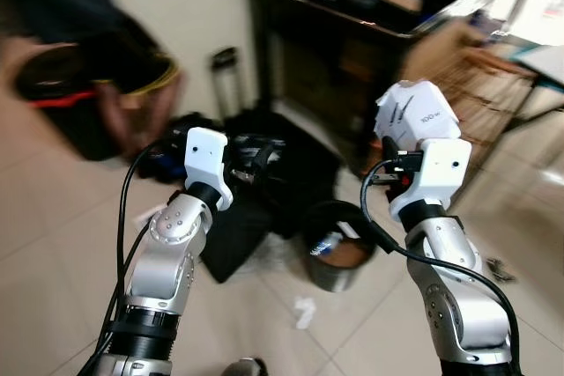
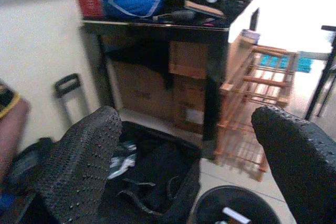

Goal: Picking trash to rubbish bin

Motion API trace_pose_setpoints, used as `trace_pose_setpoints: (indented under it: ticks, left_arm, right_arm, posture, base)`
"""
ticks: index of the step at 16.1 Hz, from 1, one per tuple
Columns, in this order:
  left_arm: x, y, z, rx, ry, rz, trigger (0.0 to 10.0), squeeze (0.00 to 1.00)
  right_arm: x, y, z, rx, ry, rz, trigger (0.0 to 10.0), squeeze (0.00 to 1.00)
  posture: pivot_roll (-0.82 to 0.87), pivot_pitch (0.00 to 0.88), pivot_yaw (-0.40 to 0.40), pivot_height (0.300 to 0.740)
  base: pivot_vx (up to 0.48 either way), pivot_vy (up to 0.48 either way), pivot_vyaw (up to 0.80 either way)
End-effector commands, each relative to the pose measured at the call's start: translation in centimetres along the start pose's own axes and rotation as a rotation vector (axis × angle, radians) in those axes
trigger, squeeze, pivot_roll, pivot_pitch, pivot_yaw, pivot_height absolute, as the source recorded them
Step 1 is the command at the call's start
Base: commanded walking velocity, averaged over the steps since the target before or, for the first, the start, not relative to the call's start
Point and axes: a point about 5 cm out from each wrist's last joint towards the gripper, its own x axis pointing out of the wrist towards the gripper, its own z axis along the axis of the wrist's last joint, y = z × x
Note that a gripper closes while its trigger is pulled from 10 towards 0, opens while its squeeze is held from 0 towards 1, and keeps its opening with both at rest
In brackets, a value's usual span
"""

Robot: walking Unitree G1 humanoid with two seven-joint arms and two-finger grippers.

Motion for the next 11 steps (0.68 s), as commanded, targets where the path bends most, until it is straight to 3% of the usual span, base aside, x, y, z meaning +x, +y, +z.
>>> trace_pose_setpoints:
  ticks: [1,11]
  left_arm:
    - [0.07,-0.31,0.01,0.006,0.001,-0.008,10.0,0.0]
    - [-0.06,-0.41,-0.29,-0.008,0.008,-0.029,10.0,0.0]
  right_arm:
    - [-0.01,-0.28,0.14,0.005,-0.004,-0.017,10.0,0.0]
    - [-0.06,-0.38,0.21,0.001,-0.008,-0.028,10.0,0.0]
  posture:
    - [-0.02,0.094,0.032,0.74]
    - [-0.03,0.104,0.03,0.74]
  base:
    - [0.0,0.0,0.0]
    - [0.0,0.0,-0.08]
